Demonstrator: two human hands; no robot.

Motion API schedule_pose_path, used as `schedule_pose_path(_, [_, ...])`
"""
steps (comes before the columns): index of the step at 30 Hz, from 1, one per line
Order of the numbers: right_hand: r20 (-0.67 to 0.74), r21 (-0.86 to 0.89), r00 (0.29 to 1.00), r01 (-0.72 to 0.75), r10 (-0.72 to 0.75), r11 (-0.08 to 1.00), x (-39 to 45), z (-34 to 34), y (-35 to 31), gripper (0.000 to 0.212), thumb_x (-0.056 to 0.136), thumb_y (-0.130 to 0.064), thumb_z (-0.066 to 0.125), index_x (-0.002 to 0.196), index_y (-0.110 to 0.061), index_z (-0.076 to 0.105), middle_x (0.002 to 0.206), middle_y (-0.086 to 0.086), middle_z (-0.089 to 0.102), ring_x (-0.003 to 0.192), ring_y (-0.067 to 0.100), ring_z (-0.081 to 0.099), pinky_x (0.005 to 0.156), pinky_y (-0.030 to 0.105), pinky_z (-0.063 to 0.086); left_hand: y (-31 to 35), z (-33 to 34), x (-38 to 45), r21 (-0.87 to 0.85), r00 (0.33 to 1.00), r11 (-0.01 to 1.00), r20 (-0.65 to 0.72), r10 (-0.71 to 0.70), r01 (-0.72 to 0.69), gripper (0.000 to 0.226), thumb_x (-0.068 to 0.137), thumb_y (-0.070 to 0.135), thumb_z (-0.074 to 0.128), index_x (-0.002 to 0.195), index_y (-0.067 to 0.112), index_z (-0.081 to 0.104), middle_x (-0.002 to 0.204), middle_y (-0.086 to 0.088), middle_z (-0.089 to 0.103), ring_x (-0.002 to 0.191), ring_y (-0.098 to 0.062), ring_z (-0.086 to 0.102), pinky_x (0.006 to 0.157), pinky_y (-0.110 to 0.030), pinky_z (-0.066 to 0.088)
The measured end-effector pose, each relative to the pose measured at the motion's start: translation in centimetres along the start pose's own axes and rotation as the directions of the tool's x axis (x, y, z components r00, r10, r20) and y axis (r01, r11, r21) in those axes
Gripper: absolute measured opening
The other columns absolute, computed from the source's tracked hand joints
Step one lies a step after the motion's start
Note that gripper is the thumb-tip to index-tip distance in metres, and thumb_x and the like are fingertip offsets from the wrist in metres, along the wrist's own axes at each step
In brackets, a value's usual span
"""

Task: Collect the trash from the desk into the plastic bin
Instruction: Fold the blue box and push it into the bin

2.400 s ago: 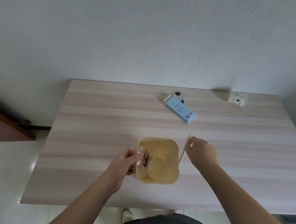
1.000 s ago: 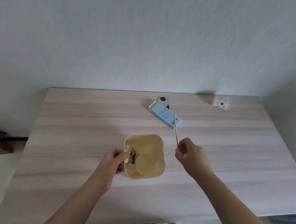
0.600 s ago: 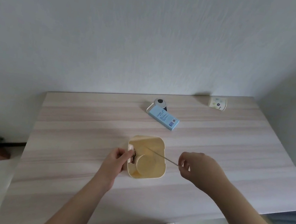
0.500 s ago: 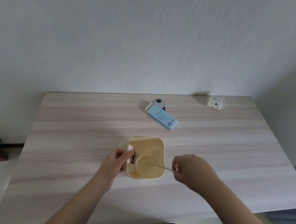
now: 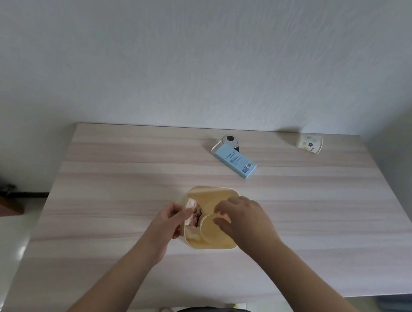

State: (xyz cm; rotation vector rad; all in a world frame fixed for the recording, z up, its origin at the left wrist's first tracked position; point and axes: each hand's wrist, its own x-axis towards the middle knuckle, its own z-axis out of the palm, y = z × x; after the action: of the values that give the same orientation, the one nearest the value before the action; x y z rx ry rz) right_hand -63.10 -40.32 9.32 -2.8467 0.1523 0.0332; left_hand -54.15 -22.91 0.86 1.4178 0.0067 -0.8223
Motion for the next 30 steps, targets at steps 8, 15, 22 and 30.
schedule_pose_path(8, [-0.277,0.182,0.944,-0.135,0.182,0.974,0.4,-2.2,4.2,0.019,0.089,-0.014,0.065,0.107,-0.009,0.067,0.095,0.007,0.07,0.084,0.026,0.064,0.074,0.038,0.052,0.5,-0.1,0.1,-0.02,1.0,1.0,-0.006,-0.015,0.014,0.029,0.07,0.035,0.072,0.082,0.015,0.054,0.05,0.012,0.051,0.045,-0.006,0.04,0.053,-0.027,0.03])
schedule_pose_path(15, [-0.126,0.182,0.951,-0.259,0.284,0.949,3.9,-1.4,10.6,0.024,0.093,-0.017,0.057,0.116,-0.011,0.062,0.109,0.009,0.067,0.094,0.026,0.063,0.081,0.041,0.051,1.5,1.4,1.5,-0.025,0.999,1.0,-0.047,-0.009,0.008,0.032,0.07,0.036,0.07,0.083,0.012,0.054,0.051,0.011,0.044,0.048,-0.008,0.035,0.058,-0.032,0.03])
schedule_pose_path(22, [0.033,0.166,0.952,-0.306,0.305,0.937,9.4,1.2,16.3,0.026,0.093,-0.023,0.055,0.117,-0.014,0.061,0.111,0.007,0.065,0.093,0.026,0.062,0.081,0.039,0.051,2.1,3.9,4.2,-0.039,0.99,0.999,-0.136,-0.029,0.024,0.035,0.065,0.042,0.074,0.077,0.015,0.056,0.053,0.008,0.041,0.051,-0.011,0.034,0.056,-0.031,0.03])
schedule_pose_path(30, [0.115,0.163,0.954,-0.293,0.277,0.942,17.1,6.3,20.6,0.033,0.092,-0.025,0.054,0.124,-0.015,0.057,0.118,0.006,0.062,0.107,0.028,0.056,0.093,0.038,0.044,3.4,6.3,7.7,-0.046,0.979,0.999,-0.202,-0.028,0.019,0.031,0.063,0.043,0.075,0.071,0.021,0.054,0.054,0.006,0.04,0.051,-0.011,0.035,0.057,-0.031,0.028])
